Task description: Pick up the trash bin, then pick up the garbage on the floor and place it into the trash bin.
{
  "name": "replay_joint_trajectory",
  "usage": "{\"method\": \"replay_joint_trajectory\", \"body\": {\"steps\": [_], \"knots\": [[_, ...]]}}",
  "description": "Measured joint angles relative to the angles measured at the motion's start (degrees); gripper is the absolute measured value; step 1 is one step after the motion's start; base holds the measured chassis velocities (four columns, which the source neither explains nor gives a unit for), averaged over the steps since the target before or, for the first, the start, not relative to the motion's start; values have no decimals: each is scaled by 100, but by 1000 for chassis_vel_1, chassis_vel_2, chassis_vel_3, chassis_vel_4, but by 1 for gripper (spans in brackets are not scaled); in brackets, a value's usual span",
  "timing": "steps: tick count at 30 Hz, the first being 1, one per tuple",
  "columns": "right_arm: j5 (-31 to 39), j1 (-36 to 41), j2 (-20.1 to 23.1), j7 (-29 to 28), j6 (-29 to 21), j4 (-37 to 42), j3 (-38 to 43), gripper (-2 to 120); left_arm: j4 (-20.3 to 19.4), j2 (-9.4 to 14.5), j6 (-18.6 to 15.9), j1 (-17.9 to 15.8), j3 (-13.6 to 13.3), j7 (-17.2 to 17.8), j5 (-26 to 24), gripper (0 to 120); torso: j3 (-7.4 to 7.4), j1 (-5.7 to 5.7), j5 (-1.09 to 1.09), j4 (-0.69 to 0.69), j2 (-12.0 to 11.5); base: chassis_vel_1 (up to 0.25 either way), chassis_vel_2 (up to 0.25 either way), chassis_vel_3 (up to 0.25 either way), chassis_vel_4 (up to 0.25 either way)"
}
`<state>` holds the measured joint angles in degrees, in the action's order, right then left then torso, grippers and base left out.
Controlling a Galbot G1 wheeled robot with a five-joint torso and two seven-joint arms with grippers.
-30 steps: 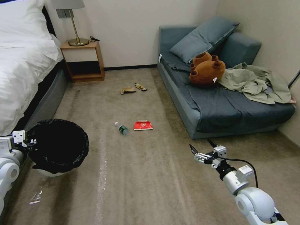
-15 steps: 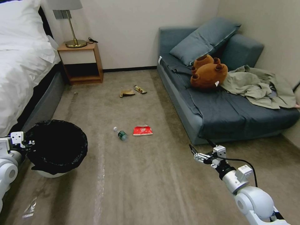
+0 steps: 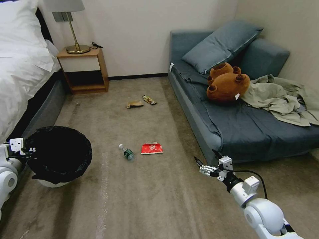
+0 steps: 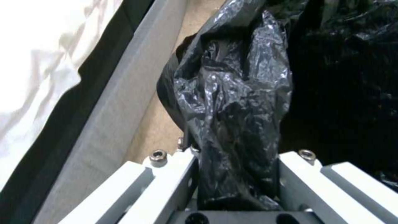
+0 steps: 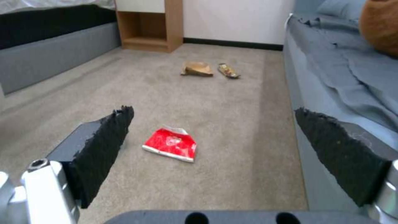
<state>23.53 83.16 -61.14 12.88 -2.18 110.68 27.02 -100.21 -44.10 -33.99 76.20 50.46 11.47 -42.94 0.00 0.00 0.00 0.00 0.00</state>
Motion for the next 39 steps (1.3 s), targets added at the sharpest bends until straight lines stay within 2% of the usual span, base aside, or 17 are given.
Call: {"method": "replay_joint_trajectory", "body": {"steps": [16, 27, 39], "knots": [[-126, -299, 389, -6, -114, -70, -586, 100, 7, 59, 0, -54, -4, 7, -57, 4, 0, 0, -1, -1, 0, -92, 78, 85, -81], [-442, -497, 396, -5, -117, -251, -1188, 100, 10, 96, -13, -23, 51, 23, -80, 4, 0, 0, 0, -1, 0, -73, 87, 85, -81], [-354, -818, 480, -12, -168, -322, -1418, 100, 17, 30, -14, -3, 65, 16, -63, 4, 0, 0, 0, -1, 0, -76, 79, 85, -80]]}}
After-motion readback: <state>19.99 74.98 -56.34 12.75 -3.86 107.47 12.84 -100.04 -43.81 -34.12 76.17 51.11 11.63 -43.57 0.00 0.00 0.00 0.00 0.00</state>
